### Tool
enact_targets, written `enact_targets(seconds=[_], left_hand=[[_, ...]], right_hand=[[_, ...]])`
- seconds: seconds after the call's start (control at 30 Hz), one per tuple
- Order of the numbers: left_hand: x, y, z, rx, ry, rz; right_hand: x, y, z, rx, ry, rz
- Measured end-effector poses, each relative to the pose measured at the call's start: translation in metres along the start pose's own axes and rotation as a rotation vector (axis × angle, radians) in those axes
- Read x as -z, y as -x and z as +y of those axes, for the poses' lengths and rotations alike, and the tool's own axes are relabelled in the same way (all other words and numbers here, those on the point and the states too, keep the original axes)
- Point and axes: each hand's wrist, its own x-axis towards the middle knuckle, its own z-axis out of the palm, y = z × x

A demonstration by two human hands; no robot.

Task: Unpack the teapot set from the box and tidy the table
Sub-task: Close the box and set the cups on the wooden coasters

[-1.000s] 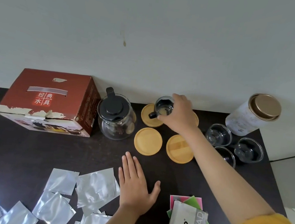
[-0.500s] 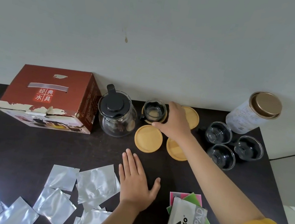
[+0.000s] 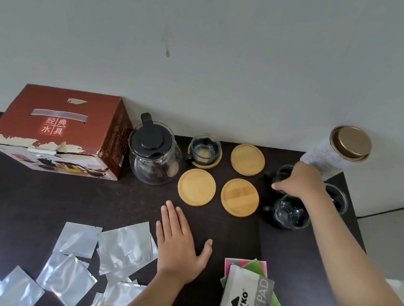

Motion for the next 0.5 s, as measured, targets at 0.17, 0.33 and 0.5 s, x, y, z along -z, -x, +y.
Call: enact_targets(seconds=[0.17, 0.33, 0.5], left_hand=[[0.0, 0.0, 0.0, -0.002, 0.004, 0.003], [0.0, 0.0, 0.001, -0.005, 0.004, 0.002], [0.0, 0.001, 0.0, -0.008, 0.006, 0.003]], right_hand=[[0.001, 0.002, -0.007, 0.047, -0.026, 0.101], [0.001, -0.004, -0.027, 0.228, -0.122, 0.095], [-0.002, -0.012, -0.054, 0.347, -0.14, 0.055]])
